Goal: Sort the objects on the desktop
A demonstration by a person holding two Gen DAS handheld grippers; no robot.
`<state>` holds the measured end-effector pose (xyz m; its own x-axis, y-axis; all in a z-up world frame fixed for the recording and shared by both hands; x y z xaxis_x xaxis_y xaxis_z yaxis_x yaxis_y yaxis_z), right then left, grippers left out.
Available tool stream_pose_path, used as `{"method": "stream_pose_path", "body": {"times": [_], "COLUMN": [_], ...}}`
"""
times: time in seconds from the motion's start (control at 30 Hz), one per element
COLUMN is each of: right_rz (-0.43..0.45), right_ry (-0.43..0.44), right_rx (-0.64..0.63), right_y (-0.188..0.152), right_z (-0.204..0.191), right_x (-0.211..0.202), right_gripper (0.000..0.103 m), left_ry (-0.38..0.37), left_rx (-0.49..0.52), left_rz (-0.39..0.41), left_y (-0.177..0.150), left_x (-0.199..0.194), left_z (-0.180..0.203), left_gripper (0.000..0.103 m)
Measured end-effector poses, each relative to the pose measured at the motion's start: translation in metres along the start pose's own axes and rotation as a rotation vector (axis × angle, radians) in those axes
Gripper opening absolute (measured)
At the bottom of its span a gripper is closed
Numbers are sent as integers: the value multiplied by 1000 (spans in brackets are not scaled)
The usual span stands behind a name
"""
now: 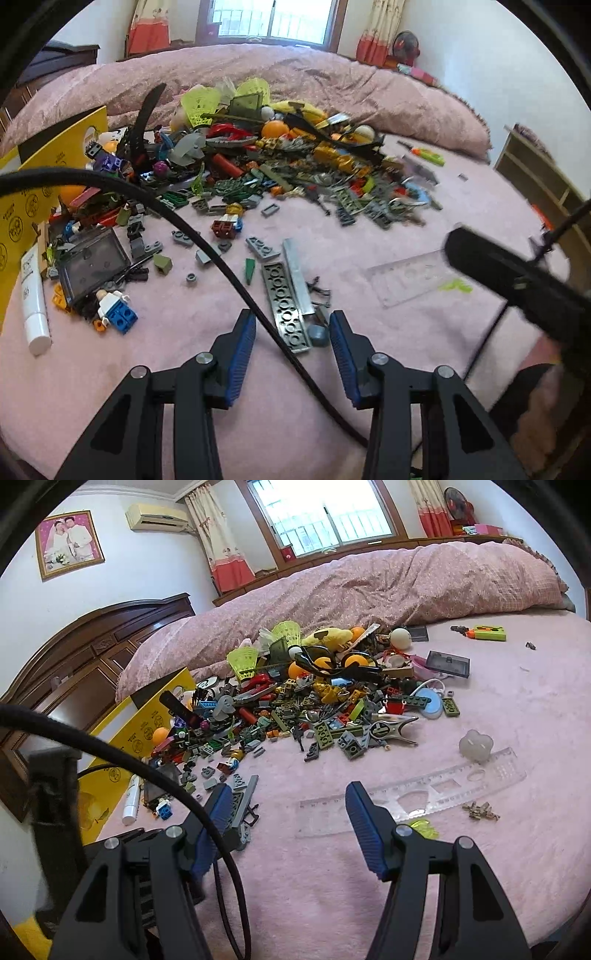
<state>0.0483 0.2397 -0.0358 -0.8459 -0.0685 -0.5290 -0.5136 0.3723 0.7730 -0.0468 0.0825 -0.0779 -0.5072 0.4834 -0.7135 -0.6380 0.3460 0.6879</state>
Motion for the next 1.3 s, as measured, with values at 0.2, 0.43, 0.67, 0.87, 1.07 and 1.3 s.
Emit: {"method": "stream_pose_path", "body": {"times": [0.2,0.43,0.67,0.87,1.07,1.3], "right_rz": [-1,0,1,-2,-13,-101], "right_ry": [2,2,-2,2,2,57], "right_rx": [9,6,6,13,17,23], "right_y": [1,1,0,1,0,-9], "right_z": [2,1,1,3,4,-13], "right_x": [0,1,1,1,6,32], "right_gripper": [65,65,65,65,65,64], "left_ry": [11,-33,-8,-3,61,95], "left_rx": [-41,-34,-6,14,-29,-97], "left_rz": [16,-10,-24,-12,29,37], "left_y": [-1,-3,-4,-9,-5,-13], "left_x": [3,2,7,0,-19,-37], "left_z": [-14,-8,-3,-2,-19,-50], "left_gripper": [34,21,24,17,15,15]}}
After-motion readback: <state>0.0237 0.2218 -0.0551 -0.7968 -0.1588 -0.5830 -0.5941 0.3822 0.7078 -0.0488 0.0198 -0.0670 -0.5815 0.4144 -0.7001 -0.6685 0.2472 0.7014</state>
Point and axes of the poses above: each gripper's, at about its wrist camera, not at the fingertips, and x roughly the way its jaws point, z to its right, y to its top, the point moved 2 cm from there along x, roughly the way its jaws point, and after that the axes turned 3 degrees about z, right-handed, at the moved point
